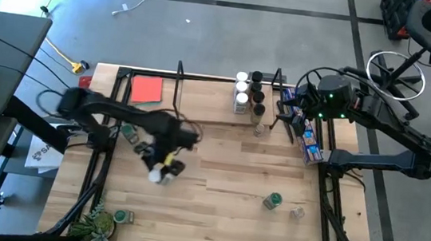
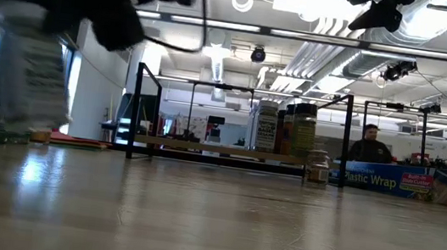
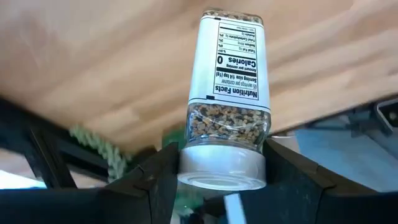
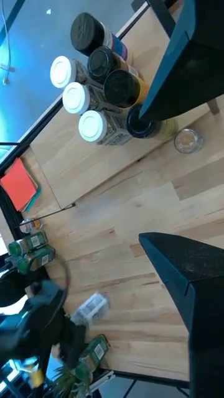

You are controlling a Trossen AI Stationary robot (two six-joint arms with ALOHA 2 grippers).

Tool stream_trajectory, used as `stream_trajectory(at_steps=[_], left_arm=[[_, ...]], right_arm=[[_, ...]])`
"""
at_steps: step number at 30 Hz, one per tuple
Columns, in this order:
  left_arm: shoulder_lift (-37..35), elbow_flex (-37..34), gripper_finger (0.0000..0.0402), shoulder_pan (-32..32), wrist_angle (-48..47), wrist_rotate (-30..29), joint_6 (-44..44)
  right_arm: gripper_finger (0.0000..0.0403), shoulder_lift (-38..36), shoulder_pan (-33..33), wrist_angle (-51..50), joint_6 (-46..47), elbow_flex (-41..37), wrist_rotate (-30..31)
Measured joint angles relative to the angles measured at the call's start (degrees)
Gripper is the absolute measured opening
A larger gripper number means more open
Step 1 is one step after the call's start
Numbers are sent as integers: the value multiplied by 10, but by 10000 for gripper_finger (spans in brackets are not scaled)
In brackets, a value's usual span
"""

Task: Shelf spices
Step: Put the white seasoning bottle on the shelf aligned with the other white seasoning bottles

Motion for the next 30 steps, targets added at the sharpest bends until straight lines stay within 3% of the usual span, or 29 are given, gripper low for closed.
stream_trajectory(at_steps=[10,17,22,30], left_arm=[[245,286,195,77,-100,-103,183],[369,483,219,109,-168,-114,243],[408,562,235,119,-163,-142,255],[398,611,239,120,-181,-183,252]], right_arm=[[300,-12,0,-19,15,0,-5],[300,-26,0,-38,29,0,-6],[300,-33,0,-48,31,0,-6],[300,-34,0,-51,29,0,-6]])
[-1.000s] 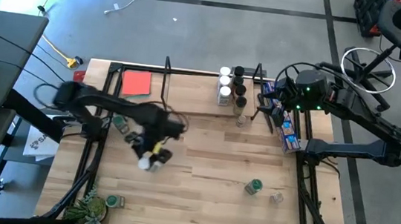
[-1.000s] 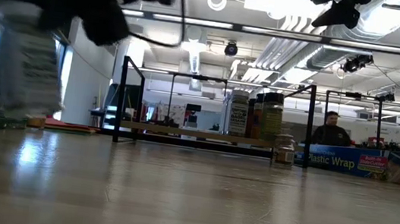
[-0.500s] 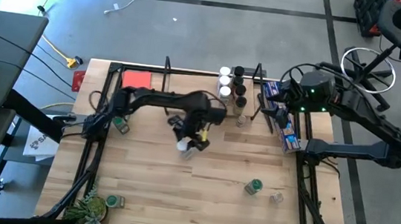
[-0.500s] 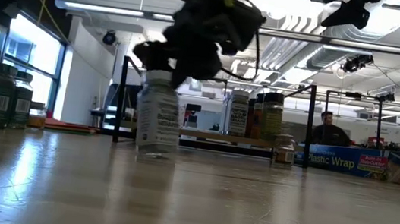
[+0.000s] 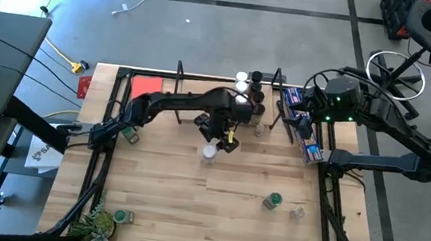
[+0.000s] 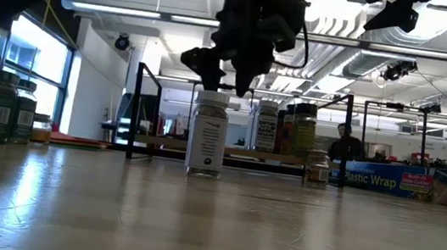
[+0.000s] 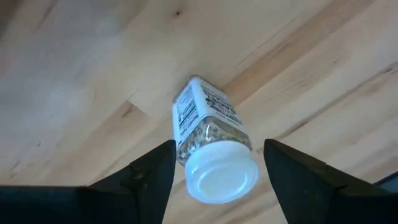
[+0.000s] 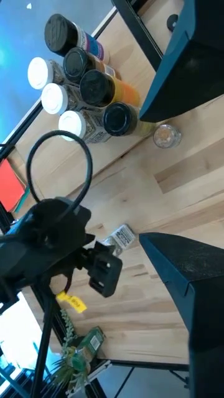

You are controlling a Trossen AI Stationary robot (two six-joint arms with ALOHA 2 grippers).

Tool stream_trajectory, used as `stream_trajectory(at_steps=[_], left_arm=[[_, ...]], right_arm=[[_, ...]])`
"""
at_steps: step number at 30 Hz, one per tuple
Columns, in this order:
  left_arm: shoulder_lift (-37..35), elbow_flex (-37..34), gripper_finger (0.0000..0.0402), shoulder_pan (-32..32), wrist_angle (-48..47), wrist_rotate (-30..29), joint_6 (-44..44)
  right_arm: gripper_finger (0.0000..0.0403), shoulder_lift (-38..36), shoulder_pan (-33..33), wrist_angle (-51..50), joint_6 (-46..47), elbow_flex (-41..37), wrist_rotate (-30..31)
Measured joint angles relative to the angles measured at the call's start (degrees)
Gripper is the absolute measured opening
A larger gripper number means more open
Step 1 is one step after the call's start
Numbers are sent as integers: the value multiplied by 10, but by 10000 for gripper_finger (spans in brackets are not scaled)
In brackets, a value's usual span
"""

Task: Shelf spices
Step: Put the white seasoning bottle on the shelf aligned with the other white seasoning bottles

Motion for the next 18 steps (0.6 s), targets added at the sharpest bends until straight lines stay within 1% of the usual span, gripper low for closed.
stream_trajectory(at_steps=[2,4,5,9,11,14,16,18], left_arm=[[-5,12,239,-6,-1,-1,-3],[-20,17,240,-17,0,-2,-25],[-29,19,240,-25,0,-12,-38],[-70,19,240,-70,-1,-94,-117],[-91,19,240,-95,-2,-112,-166],[-109,19,241,-132,-2,-113,-226],[-110,19,241,-156,-2,-101,-247],[-109,19,241,-178,-2,-84,-261]], right_arm=[[300,0,0,0,0,0,6],[300,0,0,0,0,0,9],[300,0,0,0,0,0,9],[300,0,0,0,0,0,10],[300,0,0,0,0,0,11],[300,0,0,5,-3,0,17],[300,3,0,7,-11,0,16],[300,12,0,4,-32,0,-3]])
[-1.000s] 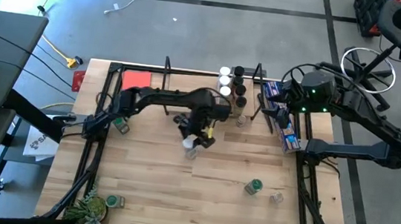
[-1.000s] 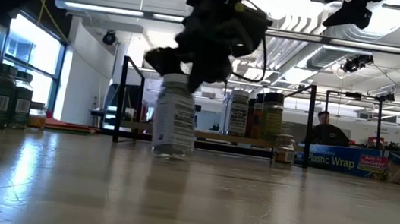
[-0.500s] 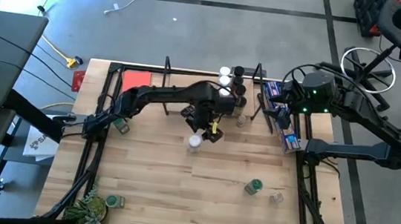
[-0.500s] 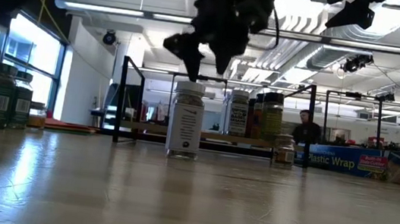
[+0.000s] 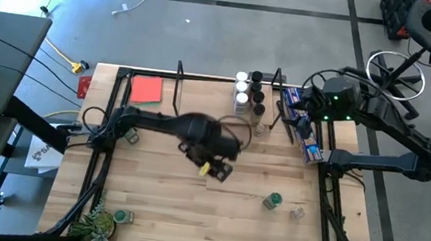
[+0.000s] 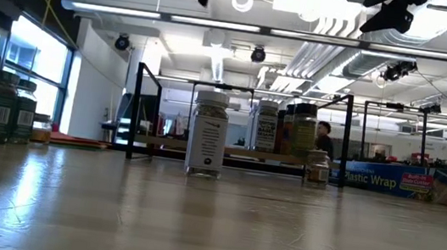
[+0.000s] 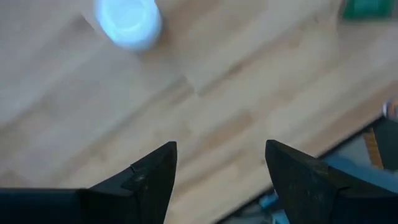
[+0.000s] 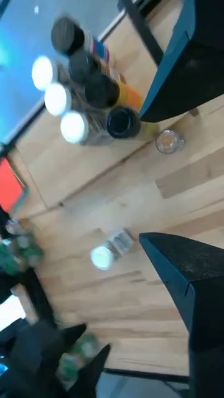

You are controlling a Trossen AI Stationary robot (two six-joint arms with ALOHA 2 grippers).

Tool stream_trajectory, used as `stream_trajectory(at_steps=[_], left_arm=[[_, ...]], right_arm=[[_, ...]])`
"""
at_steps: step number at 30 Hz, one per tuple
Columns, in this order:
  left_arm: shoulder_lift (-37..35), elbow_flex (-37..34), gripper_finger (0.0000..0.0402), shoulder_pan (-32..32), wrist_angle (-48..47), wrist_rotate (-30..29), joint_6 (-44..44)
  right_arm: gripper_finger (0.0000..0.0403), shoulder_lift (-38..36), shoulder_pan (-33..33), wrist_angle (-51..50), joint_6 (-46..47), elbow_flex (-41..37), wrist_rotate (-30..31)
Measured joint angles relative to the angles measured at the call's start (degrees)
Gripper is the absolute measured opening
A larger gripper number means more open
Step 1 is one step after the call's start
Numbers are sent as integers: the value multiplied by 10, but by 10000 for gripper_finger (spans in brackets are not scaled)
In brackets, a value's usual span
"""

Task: Shelf spices
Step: Put the white seasoning bottle on the shelf aligned with the other white seasoning bottles

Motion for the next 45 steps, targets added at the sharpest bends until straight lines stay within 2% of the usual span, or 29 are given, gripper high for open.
stream_trajectory(at_steps=[4,7,10,13,17,19,28,36,41,45], left_arm=[[2,-11,241,-35,2,25,-21],[3,-56,238,-49,0,15,-36],[4,-118,225,-54,4,1,-35],[4,-179,206,-42,56,-36,-40],[4,-231,189,-19,154,-94,-52],[4,-252,187,-8,168,-114,-56],[4,-288,186,31,150,-189,-40],[-47,-288,186,34,13,-263,-45],[-111,-289,187,30,50,-262,-50],[-151,-311,209,28,120,-206,-114]], right_arm=[[300,26,0,-5,-34,0,-57],[300,52,0,-4,-53,0,-105],[300,74,0,-4,-59,0,-125],[300,84,0,-4,-59,0,-127],[300,79,0,-5,-40,0,-127],[300,71,0,-10,-28,0,-127],[300,22,0,-13,22,0,-112],[300,2,0,-13,33,0,-88],[300,4,0,-12,27,0,-75],[300,4,0,-11,16,0,-75]])
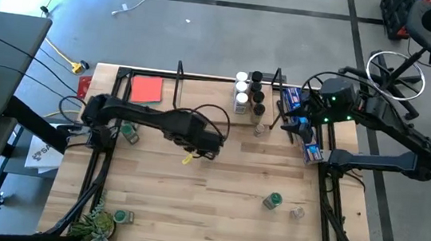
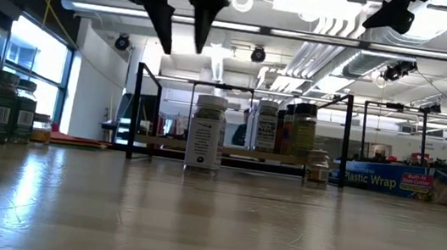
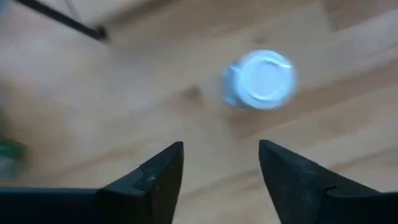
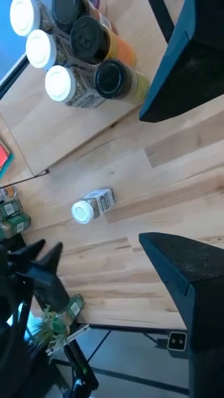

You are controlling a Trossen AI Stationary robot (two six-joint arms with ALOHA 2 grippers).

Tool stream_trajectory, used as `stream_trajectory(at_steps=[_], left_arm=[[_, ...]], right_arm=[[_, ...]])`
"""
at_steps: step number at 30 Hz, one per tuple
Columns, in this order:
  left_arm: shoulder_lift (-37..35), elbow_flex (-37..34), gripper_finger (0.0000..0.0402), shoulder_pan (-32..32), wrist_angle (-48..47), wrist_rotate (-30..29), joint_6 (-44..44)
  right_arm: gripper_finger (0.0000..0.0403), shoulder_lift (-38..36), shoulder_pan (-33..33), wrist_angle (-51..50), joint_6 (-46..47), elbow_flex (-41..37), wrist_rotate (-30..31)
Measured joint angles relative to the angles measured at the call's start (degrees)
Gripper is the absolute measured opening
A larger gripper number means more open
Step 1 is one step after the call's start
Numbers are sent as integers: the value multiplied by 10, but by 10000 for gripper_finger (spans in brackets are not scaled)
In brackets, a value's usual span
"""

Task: Shelf spices
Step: Put the white seasoning bottle on the shelf aligned with the other white seasoning bottles

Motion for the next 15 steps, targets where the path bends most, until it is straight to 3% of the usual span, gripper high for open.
stream_trajectory(at_steps=[8,15], left_arm=[[16,-37,300,11,109,30,-68],[56,-37,316,42,154,45,-55]], right_arm=[[300,0,0,3,-29,0,2],[300,0,0,3,-39,0,1]])
